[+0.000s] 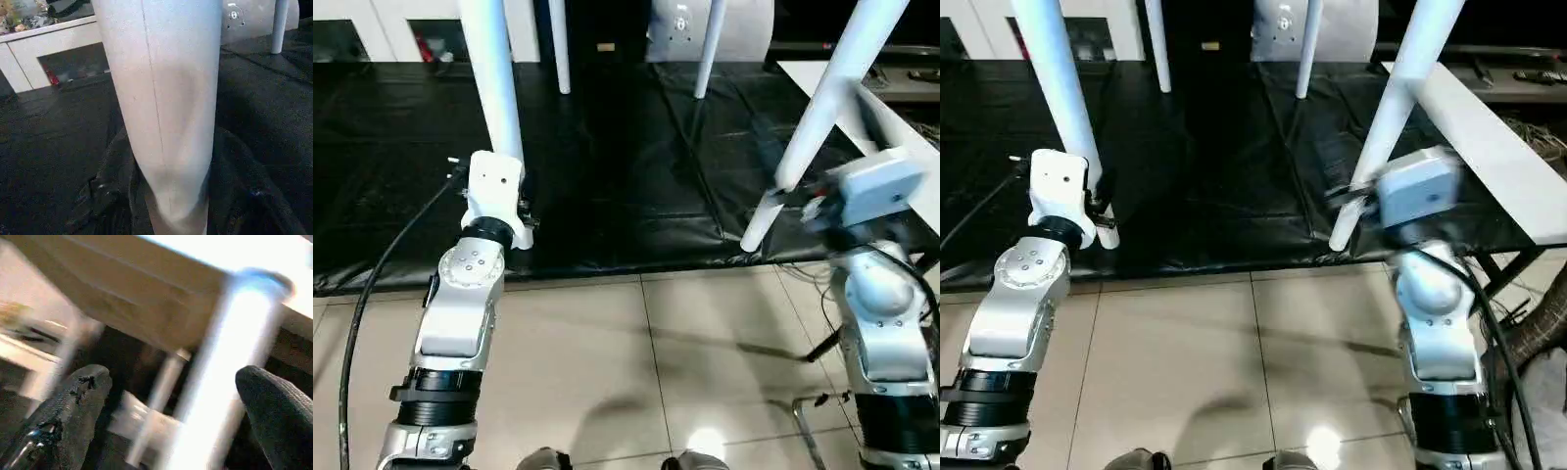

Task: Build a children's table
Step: Flip table

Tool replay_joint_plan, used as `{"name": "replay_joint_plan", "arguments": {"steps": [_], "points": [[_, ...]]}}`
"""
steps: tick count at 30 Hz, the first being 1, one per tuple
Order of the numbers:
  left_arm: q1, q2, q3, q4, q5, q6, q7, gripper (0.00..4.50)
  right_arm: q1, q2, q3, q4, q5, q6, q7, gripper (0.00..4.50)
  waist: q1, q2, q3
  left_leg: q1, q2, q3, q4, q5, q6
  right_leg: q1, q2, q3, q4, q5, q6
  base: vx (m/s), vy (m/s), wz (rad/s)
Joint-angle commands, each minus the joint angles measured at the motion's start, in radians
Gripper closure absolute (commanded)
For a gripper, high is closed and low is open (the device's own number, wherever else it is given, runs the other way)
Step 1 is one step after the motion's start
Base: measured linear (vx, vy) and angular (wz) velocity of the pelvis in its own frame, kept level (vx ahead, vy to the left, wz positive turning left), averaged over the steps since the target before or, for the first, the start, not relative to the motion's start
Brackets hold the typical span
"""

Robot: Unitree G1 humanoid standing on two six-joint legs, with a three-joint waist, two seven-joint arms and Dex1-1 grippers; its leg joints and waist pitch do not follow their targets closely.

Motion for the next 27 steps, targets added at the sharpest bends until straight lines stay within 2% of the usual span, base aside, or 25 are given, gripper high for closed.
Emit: {"name": "replay_joint_plan", "arguments": {"steps": [1, 3, 7, 9, 10, 12, 13, 14, 16, 20, 21, 25, 26, 27], "points": [[0.018, 0.042, -0.028, 0.005, 0.072, 0.021, 0.013, 2.91, -0.013, -0.006, -0.019, -0.017, 0.014, 0.055, -0.014, 0.0, -0.01, 0.011, -0.051, 0.044, 0.046, -0.028, -0.104, -0.355, -0.039, 0.013, -0.042, 0.044, -0.075, -0.13, -0.132, 0.0, 0.0, 0.0], [0.016, 0.042, -0.024, 0.005, 0.072, 0.022, 0.02, 2.91, -0.033, -0.011, -0.017, -0.001, 0.019, 0.08, -0.021, 0.0, -0.012, 0.008, -0.052, 0.041, 0.045, -0.026, -0.102, -0.323, -0.028, 0.015, -0.043, 0.045, -0.075, -0.107, -0.134, 0.0, 0.0, 0.0], [0.019, 0.044, -0.016, 0.0, 0.072, 0.023, 0.026, 2.91, -0.049, 0.0, -0.021, 0.001, 0.04, 0.128, -0.033, 0.0, -0.015, 0.008, -0.05, 0.041, 0.044, -0.022, -0.1, -0.28, -0.009, 0.016, -0.043, 0.045, -0.074, -0.081, -0.142, 0.0, 0.0, 0.0], [0.031, 0.048, -0.011, -0.004, 0.071, 0.023, 0.027, 2.91, -0.111, 0.002, -0.02, 0.098, 0.124, 0.247, 0.04, 0.0, -0.016, 0.012, -0.049, 0.04, 0.044, -0.022, -0.099, -0.268, -0.002, 0.018, -0.043, 0.045, -0.072, -0.07, -0.152, 0.0, 0.0, 0.0], [0.032, 0.049, -0.011, -0.004, 0.07, 0.023, 0.027, 2.91, -0.125, 0.006, -0.025, 0.116, 0.139, 0.268, 0.05, 0.0, -0.023, 0.011, -0.048, 0.039, 0.043, -0.024, -0.1, -0.283, -0.001, 0.019, -0.041, 0.043, -0.071, -0.082, -0.164, 0.0, 0.0, 0.0], [0.031, 0.053, -0.011, -0.003, 0.069, 0.023, 0.027, 2.91, -0.157, 0.009, -0.032, 0.148, 0.158, 0.297, 0.063, 0.0, -0.025, 0.013, -0.045, 0.042, 0.045, -0.022, -0.1, -0.304, -0.011, 0.014, -0.042, 0.044, -0.078, -0.115, -0.166, 0.0, 0.0, 0.0], [0.031, 0.057, -0.011, 0.001, 0.067, 0.021, 0.028, 2.91, -0.226, 0.008, -0.031, 0.242, 0.171, 0.307, 0.094, 0.0, -0.025, 0.018, -0.045, 0.041, 0.044, -0.023, -0.1, -0.302, -0.016, 0.014, -0.043, 0.044, -0.076, -0.115, -0.169, 0.0, 0.0, 0.0], [0.031, 0.057, -0.011, 0.001, 0.067, 0.021, 0.028, 2.91, -0.226, 0.008, -0.031, 0.242, 0.171, 0.307, 0.094, 0.0, -0.029, 0.014, -0.048, 0.037, 0.043, -0.023, -0.098, -0.283, -0.016, 0.018, -0.042, 0.043, -0.073, -0.093, -0.179, 0.0, 0.0, 0.0], [0.033, 0.062, -0.009, 0.003, 0.068, 0.021, 0.031, 2.91, -0.297, 0.006, -0.013, 0.348, 0.16, 0.287, 0.125, 0.0, -0.026, 0.018, -0.046, 0.037, 0.044, -0.021, -0.097, -0.252, -0.009, 0.017, -0.042, 0.043, -0.071, -0.058, -0.193, 0.0, 0.0, 0.0], [0.041, 0.078, 0.007, -0.006, 0.073, 0.026, 0.036, 2.91, -0.424, 0.021, 0.015, 0.53, 0.141, 0.25, 0.15, 0.0, -0.025, 0.018, -0.047, 0.035, 0.043, -0.017, -0.094, -0.221, 0.005, 0.02, -0.043, 0.041, -0.065, -0.029, -0.229, 0.0, 0.0, 0.0], [0.045, 0.086, 0.014, -0.009, 0.074, 0.027, 0.038, 2.91, -0.467, 0.028, 0.019, 0.592, 0.138, 0.235, 0.15, 0.0, -0.024, 0.015, -0.046, 0.034, 0.043, -0.016, -0.094, -0.222, 0.006, 0.021, -0.043, 0.041, -0.066, -0.032, -0.23, 0.0, 0.0, 0.0], [0.047, 0.109, 0.033, -0.002, 0.074, 0.023, 0.037, 2.91, -0.559, 0.051, 0.022, 0.739, 0.131, 0.19, 0.156, 0.0, -0.035, 0.016, -0.045, 0.034, 0.044, -0.013, -0.092, -0.223, 0.01, 0.018, -0.042, 0.042, -0.063, -0.033, -0.246, 0.0, 0.0, 0.0], [0.046, 0.116, 0.037, 0.002, 0.073, 0.021, 0.035, 2.91, -0.578, 0.054, 0.022, 0.773, 0.126, 0.18, 0.154, 0.0, -0.035, 0.025, -0.042, 0.035, 0.045, -0.014, -0.093, -0.223, 0.01, 0.017, -0.042, 0.042, -0.062, -0.029, -0.248, 0.0, 0.0, 0.0], [0.043, 0.128, 0.044, 0.015, 0.071, 0.013, 0.03, 2.91, -0.61, 0.059, 0.022, 0.829, 0.118, 0.16, 0.147, 0.0, -0.039, 0.02, -0.042, 0.036, 0.046, -0.012, -0.093, -0.228, 0.009, 0.015, -0.04, 0.042, -0.062, -0.024, -0.253, 0.0, 0.0, 0.0]]}}
